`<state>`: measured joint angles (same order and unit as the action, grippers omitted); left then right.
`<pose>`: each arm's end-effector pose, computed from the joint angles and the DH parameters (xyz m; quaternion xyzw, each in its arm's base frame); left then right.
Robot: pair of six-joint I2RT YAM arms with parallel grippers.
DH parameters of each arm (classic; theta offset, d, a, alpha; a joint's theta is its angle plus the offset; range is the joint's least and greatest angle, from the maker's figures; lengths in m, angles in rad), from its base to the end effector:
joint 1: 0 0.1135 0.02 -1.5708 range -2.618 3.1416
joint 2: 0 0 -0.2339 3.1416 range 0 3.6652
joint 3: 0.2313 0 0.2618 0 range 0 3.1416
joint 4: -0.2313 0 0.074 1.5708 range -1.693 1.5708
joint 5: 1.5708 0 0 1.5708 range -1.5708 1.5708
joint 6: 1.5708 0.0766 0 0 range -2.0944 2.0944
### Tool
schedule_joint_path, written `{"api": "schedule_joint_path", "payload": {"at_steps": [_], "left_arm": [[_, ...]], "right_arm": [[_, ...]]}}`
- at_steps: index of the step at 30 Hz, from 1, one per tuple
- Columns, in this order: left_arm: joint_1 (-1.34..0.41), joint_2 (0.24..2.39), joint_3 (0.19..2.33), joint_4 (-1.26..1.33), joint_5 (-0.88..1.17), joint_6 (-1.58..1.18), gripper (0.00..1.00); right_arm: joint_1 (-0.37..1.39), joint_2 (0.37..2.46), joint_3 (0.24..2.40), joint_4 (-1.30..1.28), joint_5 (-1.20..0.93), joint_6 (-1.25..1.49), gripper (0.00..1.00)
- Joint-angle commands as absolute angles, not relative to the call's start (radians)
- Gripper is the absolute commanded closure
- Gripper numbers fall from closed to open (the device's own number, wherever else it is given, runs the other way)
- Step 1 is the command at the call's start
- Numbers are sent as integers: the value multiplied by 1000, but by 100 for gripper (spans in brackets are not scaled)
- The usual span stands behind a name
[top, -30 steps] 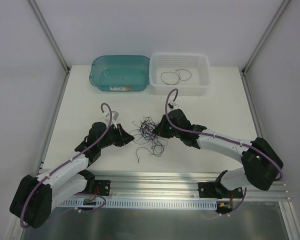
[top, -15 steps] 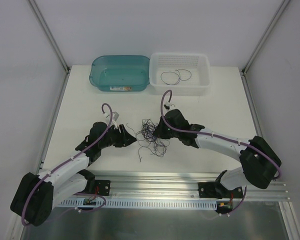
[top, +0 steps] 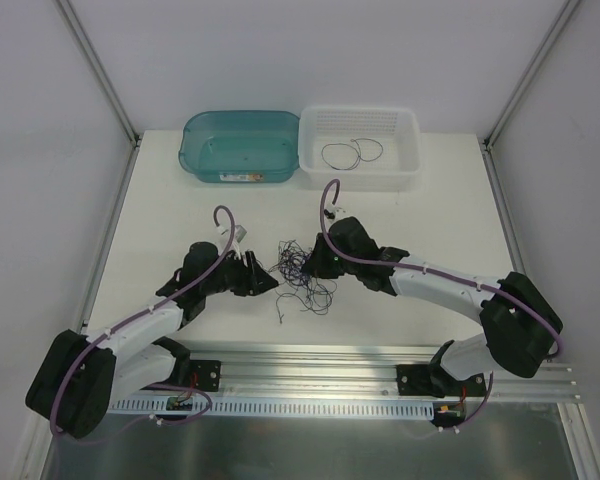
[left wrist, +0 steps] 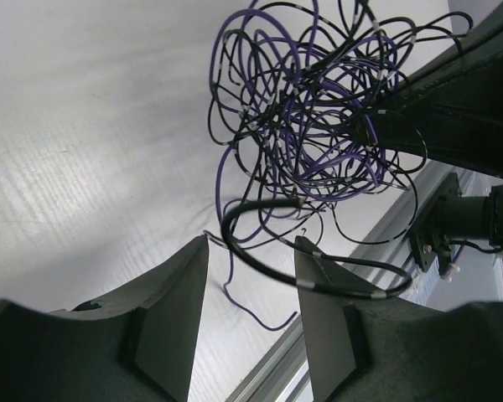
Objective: Untangle the cables
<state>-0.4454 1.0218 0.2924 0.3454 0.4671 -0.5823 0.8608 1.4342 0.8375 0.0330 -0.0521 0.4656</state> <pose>0.2197 -0.1431 0.1346 0.0740 0.8135 -0.4345 0.3794 0.2316 0.2755 0.1713 -0.1842 0.8561 0.3149 0.3661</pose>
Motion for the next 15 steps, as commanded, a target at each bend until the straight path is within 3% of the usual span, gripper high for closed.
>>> {"api": "schedule_joint_path", "payload": {"at_steps": [1,10,15], "left_arm": [[-449,1040,301,422,566,-531,55],[-454,1003,252,468,554,-534,54],[-454,943,218,491,545,-522,48]], "right_arm": [[865,1414,876,97,-100,459,99],[856,1347,862,120,-89,500,99],[848,1325,850,135,-94,525,99]]}}
